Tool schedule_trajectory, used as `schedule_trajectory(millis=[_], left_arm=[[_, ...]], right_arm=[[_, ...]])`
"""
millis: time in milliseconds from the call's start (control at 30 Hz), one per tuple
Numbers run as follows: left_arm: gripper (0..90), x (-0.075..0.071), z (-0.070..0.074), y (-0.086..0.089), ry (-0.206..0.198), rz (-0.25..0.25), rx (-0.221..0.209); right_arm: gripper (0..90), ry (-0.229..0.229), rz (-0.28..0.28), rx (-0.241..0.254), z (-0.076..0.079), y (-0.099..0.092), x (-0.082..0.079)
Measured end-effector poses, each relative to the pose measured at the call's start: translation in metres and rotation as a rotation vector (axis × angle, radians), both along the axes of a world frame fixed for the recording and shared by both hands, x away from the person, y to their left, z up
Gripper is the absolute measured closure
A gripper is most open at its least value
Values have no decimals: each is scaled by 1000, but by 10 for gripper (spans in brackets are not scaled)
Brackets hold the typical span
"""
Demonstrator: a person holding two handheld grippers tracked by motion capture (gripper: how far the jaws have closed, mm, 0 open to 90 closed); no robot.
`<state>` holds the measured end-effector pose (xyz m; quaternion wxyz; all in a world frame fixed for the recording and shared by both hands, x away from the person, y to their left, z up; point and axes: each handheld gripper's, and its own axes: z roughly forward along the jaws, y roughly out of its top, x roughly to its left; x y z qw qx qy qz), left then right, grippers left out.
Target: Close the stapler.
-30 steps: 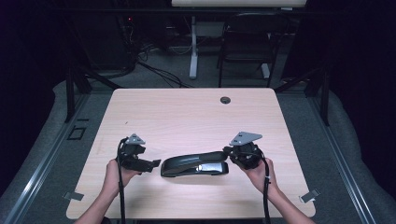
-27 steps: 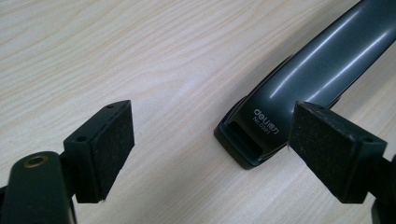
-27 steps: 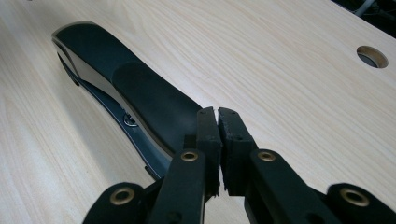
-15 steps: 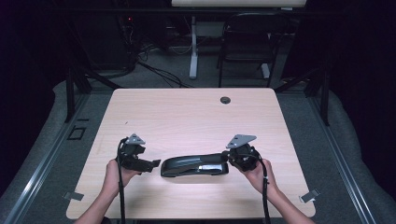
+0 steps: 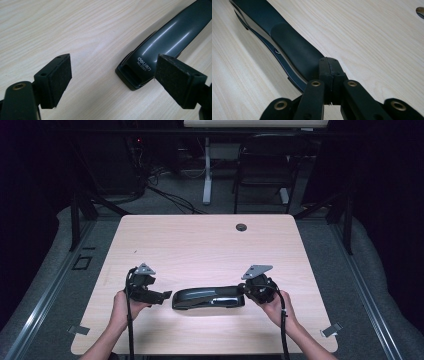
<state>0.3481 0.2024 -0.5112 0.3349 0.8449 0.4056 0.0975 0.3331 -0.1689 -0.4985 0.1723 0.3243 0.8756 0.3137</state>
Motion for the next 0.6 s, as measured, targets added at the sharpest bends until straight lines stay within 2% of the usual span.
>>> schedule_trajectory(millis=[300,600], left_arm=[[147,0,0,-1,1,1,1],[147,0,0,0,-4,3,0]], right_arm=[[900,8,-6,4,-1,0,0],[900,8,2,-11,1,0,1]])
